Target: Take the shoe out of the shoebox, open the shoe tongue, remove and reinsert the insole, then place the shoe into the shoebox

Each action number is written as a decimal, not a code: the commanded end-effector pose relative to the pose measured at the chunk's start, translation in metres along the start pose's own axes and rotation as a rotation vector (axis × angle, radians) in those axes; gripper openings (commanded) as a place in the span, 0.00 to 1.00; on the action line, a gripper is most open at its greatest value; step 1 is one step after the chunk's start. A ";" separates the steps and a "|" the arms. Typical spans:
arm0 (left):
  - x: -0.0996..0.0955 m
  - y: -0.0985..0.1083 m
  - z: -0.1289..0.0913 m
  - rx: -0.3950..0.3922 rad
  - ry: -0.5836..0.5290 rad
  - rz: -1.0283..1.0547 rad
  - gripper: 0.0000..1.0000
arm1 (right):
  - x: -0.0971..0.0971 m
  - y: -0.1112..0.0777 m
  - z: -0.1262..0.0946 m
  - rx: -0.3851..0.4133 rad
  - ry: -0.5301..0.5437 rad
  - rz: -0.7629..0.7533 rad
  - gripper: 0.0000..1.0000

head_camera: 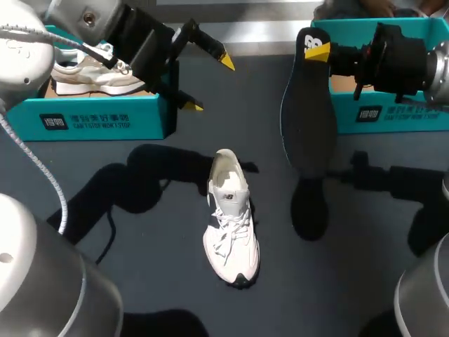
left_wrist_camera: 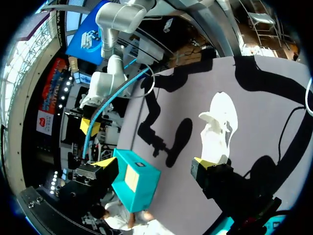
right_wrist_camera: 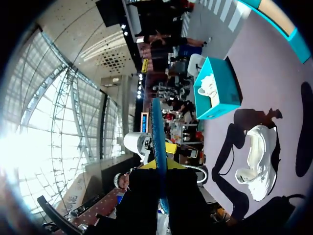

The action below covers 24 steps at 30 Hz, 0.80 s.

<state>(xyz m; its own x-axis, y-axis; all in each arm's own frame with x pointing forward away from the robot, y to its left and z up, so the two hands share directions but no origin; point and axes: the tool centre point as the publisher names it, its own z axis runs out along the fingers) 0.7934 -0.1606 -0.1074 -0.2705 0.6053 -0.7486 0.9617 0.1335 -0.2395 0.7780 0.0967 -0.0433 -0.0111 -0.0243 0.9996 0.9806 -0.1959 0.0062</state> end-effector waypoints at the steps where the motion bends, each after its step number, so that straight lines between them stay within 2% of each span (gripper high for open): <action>1: 0.005 -0.003 0.001 -0.008 -0.106 0.002 1.00 | -0.001 -0.001 0.001 -0.002 -0.001 0.000 0.00; 5: 0.005 -0.003 0.001 -0.008 -0.106 0.002 1.00 | -0.001 -0.001 0.001 -0.002 -0.001 0.000 0.00; 7: 0.008 -0.005 0.004 -0.028 -0.217 0.080 1.00 | -0.007 0.001 0.001 -0.018 -0.005 0.031 0.00; 9: 0.009 -0.009 0.006 -0.019 -0.329 0.178 1.00 | -0.015 0.006 0.002 -0.039 0.023 0.055 0.00; 10: 0.009 -0.011 0.007 0.009 -0.372 0.197 1.00 | -0.020 0.008 0.004 -0.029 0.037 0.094 0.00; 16: 0.006 -0.014 0.007 0.060 -0.521 0.317 1.00 | -0.045 0.025 0.010 -0.011 0.035 0.243 0.00; 24: -0.005 -0.020 0.009 0.033 -0.735 0.355 1.00 | -0.062 0.048 0.032 -0.035 0.017 0.347 0.00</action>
<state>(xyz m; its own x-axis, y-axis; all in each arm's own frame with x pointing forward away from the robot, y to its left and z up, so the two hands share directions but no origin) 0.7823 -0.1691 -0.0973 0.0386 0.2888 -0.9566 0.9990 -0.0317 0.0308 0.8159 0.1038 -0.0999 0.3139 -0.1126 0.9428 0.9184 -0.2157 -0.3316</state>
